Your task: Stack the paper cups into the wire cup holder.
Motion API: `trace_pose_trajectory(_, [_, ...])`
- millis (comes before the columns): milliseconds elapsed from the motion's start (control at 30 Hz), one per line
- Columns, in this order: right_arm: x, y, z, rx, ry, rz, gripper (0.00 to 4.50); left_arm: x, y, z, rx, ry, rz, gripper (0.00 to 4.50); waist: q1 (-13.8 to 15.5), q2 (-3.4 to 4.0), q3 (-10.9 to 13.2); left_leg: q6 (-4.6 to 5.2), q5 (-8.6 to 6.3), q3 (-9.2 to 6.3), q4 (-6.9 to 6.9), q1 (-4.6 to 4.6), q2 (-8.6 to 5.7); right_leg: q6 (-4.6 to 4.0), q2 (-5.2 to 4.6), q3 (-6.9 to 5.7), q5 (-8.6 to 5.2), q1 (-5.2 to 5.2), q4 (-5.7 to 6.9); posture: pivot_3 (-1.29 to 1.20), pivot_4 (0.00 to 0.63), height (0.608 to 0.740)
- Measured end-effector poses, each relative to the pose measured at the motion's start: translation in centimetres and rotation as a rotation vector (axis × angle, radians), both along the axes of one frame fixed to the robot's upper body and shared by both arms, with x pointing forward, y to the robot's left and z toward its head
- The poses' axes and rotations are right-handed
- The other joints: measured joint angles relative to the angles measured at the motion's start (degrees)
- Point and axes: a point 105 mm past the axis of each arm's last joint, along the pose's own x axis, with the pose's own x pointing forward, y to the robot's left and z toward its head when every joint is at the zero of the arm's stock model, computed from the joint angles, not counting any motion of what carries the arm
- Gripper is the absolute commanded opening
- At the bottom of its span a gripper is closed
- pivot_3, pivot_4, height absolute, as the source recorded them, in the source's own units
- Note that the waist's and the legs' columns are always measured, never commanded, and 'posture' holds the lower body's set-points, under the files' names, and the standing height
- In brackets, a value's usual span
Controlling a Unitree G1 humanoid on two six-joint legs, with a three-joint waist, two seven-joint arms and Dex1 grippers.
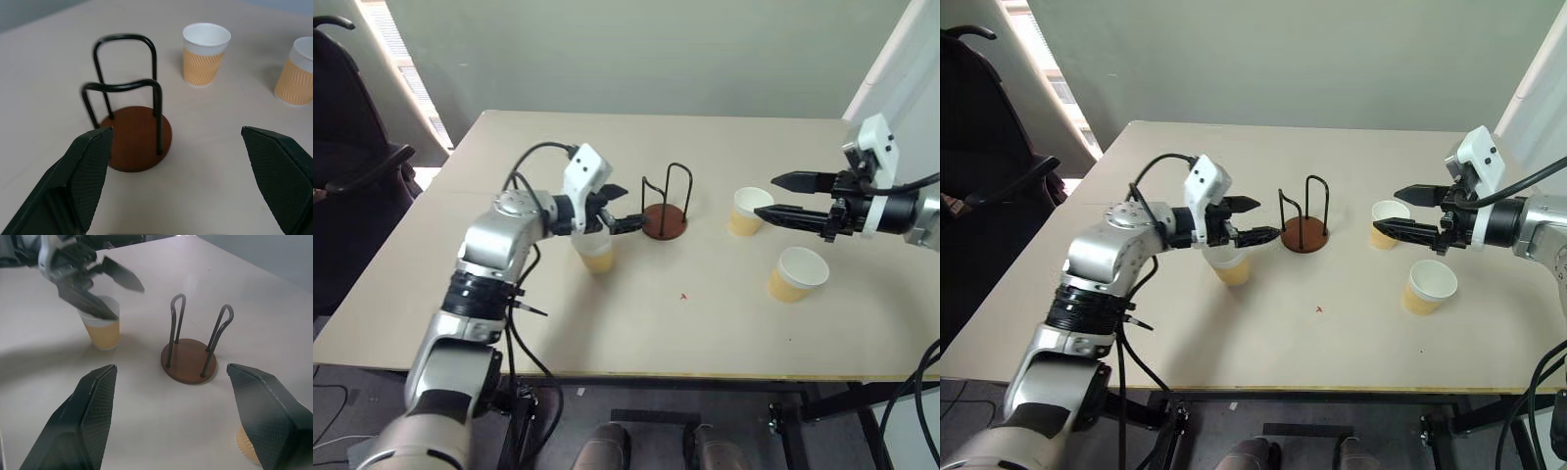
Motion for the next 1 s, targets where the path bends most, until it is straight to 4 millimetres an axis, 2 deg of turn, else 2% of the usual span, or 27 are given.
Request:
trace_pose_trajectory(267, [-0.1, 0.0, 0.3, -0.003, -0.021, -0.013, 3.71, 2.1, -0.5, -0.9, 0.04, 0.022, 0.058, 4.5, 0.1, -0.01, 0.0, 0.06, 0.05, 0.0, 0.02, -0.04, -0.03, 0.07, -0.02, 0.0, 0.04, 0.0, -0.02, 0.0, 0.15, 0.74])
trace_pose_trajectory(667, [-0.2, -0.3, 0.1, -0.004, -0.023, -0.04, 3.71, 3.4, -4.1, -1.5, 0.06, 0.023, -0.012, 4.5, 0.4, -0.02, 0.0, 0.17, 0.1, 0.02, 0.07, -0.18, -0.08, 0.23, -0.06, 0.0, 0.11, -0.01, -0.12, 0.0, 0.15, 0.74])
trace_pose_trajectory(1000, [-0.1, -0.4, -0.2, -0.005, -0.022, -0.056, 3.71, 4.8, -6.3, -2.9, 0.071, 0.013, 0.027, 4.5, 0.6, -0.02, 0.0, 0.27, 0.13, 0.02, 0.28, -0.34, -0.12, 0.38, -0.06, 0.01, 0.18, -0.04, -0.13, 0.0, 0.15, 0.74])
